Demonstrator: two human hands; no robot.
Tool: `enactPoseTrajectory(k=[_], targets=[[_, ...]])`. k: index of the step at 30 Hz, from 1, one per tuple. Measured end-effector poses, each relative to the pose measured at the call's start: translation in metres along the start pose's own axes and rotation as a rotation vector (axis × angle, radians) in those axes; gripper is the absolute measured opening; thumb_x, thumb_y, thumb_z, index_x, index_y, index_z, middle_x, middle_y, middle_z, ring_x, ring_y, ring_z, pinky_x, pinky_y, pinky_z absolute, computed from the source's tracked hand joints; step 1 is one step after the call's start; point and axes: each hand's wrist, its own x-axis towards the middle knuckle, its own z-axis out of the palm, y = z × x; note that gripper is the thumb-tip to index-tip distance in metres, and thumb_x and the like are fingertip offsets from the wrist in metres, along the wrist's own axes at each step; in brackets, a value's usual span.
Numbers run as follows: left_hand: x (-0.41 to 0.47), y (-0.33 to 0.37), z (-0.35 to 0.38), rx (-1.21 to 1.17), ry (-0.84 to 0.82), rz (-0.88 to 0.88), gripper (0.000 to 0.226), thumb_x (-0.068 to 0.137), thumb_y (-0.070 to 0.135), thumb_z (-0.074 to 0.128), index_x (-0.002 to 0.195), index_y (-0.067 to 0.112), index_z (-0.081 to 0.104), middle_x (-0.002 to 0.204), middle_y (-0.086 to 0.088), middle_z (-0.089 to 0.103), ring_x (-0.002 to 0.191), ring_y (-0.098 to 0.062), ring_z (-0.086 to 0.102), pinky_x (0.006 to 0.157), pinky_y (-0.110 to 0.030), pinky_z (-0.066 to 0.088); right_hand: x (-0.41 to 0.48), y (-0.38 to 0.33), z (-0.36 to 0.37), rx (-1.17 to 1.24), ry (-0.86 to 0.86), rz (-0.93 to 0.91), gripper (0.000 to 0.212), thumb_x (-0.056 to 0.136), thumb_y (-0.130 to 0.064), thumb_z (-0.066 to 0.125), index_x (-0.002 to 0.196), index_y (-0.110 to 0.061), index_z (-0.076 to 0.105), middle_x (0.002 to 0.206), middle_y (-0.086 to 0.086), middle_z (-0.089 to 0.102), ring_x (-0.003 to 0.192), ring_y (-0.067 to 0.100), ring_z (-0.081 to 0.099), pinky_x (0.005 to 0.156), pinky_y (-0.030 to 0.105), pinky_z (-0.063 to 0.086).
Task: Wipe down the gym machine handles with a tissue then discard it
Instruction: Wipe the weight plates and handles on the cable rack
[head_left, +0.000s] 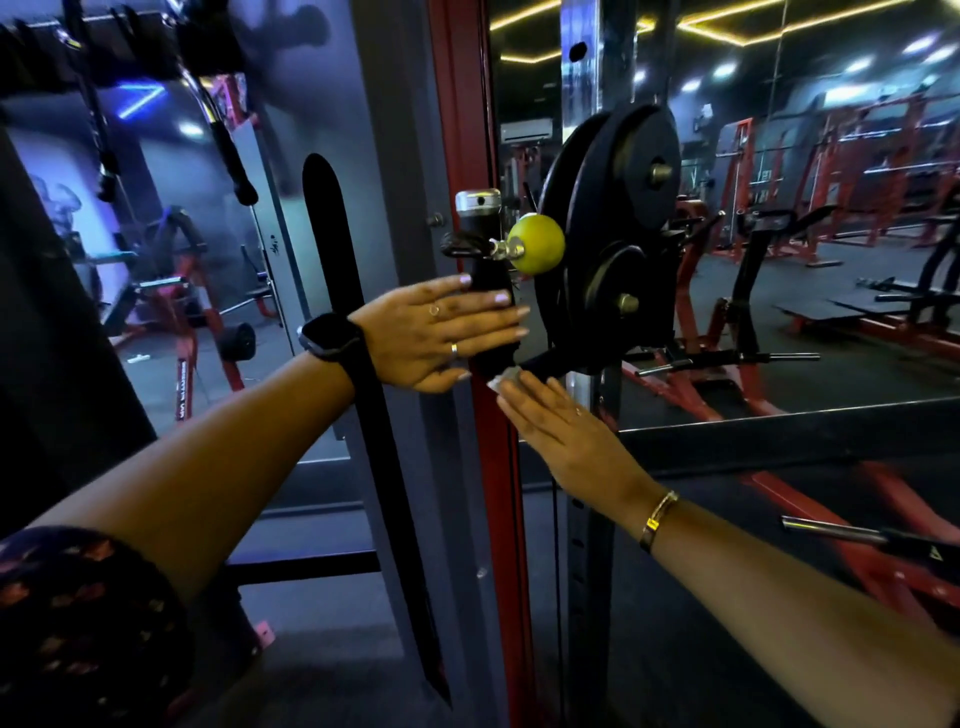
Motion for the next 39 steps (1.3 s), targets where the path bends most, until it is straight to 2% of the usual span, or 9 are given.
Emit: enactPoseTrajectory(k=[2,5,11,16,19,25,33,37,39], targets=[[-0.001,0.008,-0.001,-0.010,-0.009,0.000,0.060,0.097,0.041,0.026,0.150,0.013,0.028,0.157,-0.005,0.024,0.150,-0.021,0.002,0.119,-0.041,0.007,-0.013,-0.004,0.013,0.037,-0.038,0.122,0.079,0.082,0.020,0.036,0.152,-0.004,0.008,0.159,0.015,0.012,0.147,0.030,0.011,0.121,0.038,0.007],[-0.003,0.015,-0.001,-0.010,-0.012,-0.049,0.061,0.098,0.041,0.026,0.152,0.013,0.023,0.163,-0.006,0.007,0.150,-0.021,0.002,0.120,-0.040,0.005,-0.016,-0.004,0.020,0.212,-0.076,0.322,0.066,0.089,0.009,0.024,0.152,-0.006,0.012,0.159,0.014,0.012,0.147,0.029,0.014,0.121,0.032,0.004],[-0.004,0.023,0.001,-0.021,-0.001,-0.110,0.065,0.097,0.042,0.030,0.154,0.013,0.018,0.163,-0.006,0.009,0.150,-0.020,0.002,0.122,-0.039,0.003,0.006,-0.044,0.009,0.866,0.179,0.709,0.058,0.092,0.002,0.027,0.149,-0.006,0.022,0.159,0.003,0.014,0.148,0.018,0.012,0.119,0.029,0.012],[-0.005,0.028,0.006,-0.007,-0.016,-0.131,0.066,0.098,0.043,0.027,0.155,0.014,0.012,0.163,-0.005,-0.002,0.150,-0.021,-0.001,0.122,-0.039,0.002,0.053,-0.045,-0.005,1.103,0.256,0.916,0.054,0.094,0.001,0.037,0.145,-0.015,0.027,0.148,-0.005,0.030,0.137,-0.001,0.026,0.115,0.017,0.023],[-0.005,0.030,0.005,-0.020,-0.022,-0.138,0.066,0.098,0.044,0.027,0.155,0.014,0.013,0.163,-0.005,-0.002,0.150,-0.021,0.000,0.122,-0.040,0.002,0.045,-0.033,-0.001,0.921,0.165,0.773,0.058,0.092,-0.004,0.042,0.147,-0.012,0.024,0.148,-0.002,0.030,0.137,-0.001,0.022,0.115,0.014,0.018],[-0.003,0.030,-0.001,-0.026,-0.045,-0.151,0.064,0.098,0.043,0.026,0.154,0.013,0.017,0.163,-0.007,0.005,0.150,-0.021,0.001,0.122,-0.039,0.004,0.012,0.015,0.020,0.340,-0.027,0.367,0.066,0.089,0.004,0.035,0.151,-0.008,0.017,0.159,0.004,0.015,0.146,0.018,0.015,0.121,0.034,0.009],[-0.004,0.030,-0.002,-0.030,-0.062,-0.145,0.065,0.099,0.043,0.024,0.155,0.012,0.011,0.163,-0.007,-0.003,0.150,-0.022,-0.001,0.122,-0.040,0.002,0.049,-0.024,0.007,0.789,0.165,0.884,0.059,0.092,0.010,0.044,0.145,-0.014,0.036,0.150,0.008,0.038,0.141,0.017,0.028,0.116,0.031,0.027],[-0.003,0.029,-0.005,-0.032,-0.062,-0.148,0.066,0.099,0.043,0.026,0.155,0.012,0.011,0.163,-0.007,-0.003,0.150,-0.022,0.000,0.122,-0.040,0.003,0.048,-0.025,0.001,0.779,0.132,0.789,0.060,0.092,0.009,0.043,0.145,-0.015,0.031,0.151,0.001,0.032,0.142,0.015,0.025,0.112,0.013,0.017],[-0.003,0.029,-0.006,-0.029,-0.070,-0.144,0.066,0.099,0.043,0.027,0.155,0.012,0.014,0.163,-0.008,0.002,0.150,-0.022,0.000,0.122,-0.040,0.005,0.030,-0.017,0.006,0.669,0.117,0.642,0.063,0.091,0.009,0.042,0.146,-0.016,0.028,0.152,-0.004,0.027,0.143,0.014,0.021,0.118,0.021,0.013]])
